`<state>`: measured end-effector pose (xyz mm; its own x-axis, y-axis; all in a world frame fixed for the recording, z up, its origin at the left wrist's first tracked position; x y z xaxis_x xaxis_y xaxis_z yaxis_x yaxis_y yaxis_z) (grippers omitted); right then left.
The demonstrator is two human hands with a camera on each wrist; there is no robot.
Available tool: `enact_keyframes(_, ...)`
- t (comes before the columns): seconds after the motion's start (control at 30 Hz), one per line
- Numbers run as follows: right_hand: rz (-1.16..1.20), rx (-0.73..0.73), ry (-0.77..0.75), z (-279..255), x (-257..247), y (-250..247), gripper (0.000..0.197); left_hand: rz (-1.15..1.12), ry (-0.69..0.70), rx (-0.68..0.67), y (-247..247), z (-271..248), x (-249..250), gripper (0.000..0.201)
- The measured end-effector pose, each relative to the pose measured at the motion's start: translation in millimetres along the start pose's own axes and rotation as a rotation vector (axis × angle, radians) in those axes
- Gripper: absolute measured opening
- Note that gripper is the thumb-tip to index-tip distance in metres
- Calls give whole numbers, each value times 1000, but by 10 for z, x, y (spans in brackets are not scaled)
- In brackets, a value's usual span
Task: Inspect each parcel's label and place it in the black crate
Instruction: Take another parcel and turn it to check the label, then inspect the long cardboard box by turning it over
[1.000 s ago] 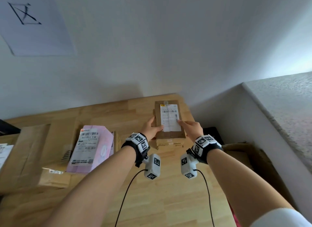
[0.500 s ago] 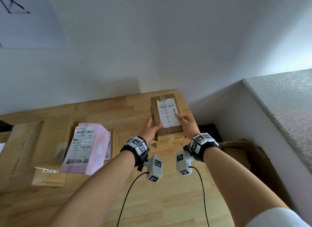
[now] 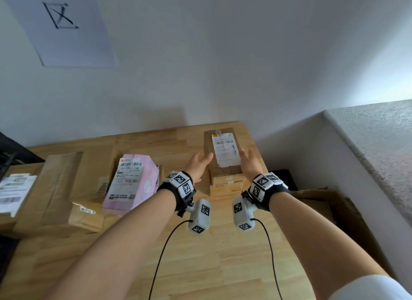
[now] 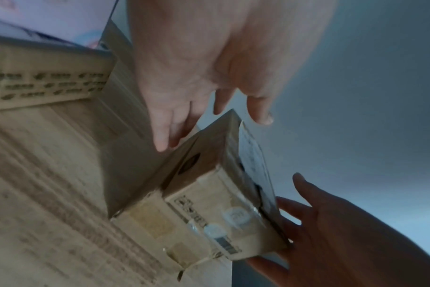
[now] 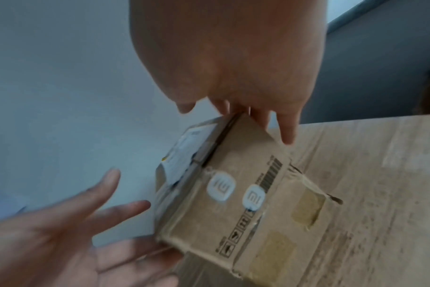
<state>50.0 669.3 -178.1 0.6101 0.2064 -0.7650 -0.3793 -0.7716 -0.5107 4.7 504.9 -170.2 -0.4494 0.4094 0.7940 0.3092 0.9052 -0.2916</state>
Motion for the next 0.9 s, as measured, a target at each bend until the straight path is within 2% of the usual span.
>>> enact_keyframes(0.1, 14, 108, -122, -195, -216, -23, 51, 38, 39, 26, -240, -60, 25, 60)
enact_keyframes(0.27, 14, 141, -318, -557, -585, 285, 43, 81, 152, 27, -669, -233, 18, 43)
enact_keyframes(0.43, -78, 28, -401, -1005, -760, 806, 34, 68, 255, 108, -1339, -413, -137, 30)
enact_keyframes(0.57, -107, -32, -410, -1378, -865, 1318, 32, -48, 256, 222, -2094, -535, -387, 18)
enact_keyframes(0.73, -17, -118, -441, -1814, -1166, 2034, 28, 41, 254, 287, -2964, -652, -808, 24)
enact_keyframes(0.9, -2, -244, -484, -2337, -1496, 2795, 27, 84, 201, 451, -3961, -686, -1353, 27)
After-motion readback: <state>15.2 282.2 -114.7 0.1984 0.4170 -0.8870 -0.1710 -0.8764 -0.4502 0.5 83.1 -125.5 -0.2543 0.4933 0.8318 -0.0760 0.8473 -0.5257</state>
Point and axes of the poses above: each hand's wrist, its own z-axis towards the middle knuckle, its own y-axis out of the palm, x = y × z, the point moved 6 cm from there along z, towards the middle knuckle, and after that the axes turned 9 degrees about x, right-handed, at the moved point
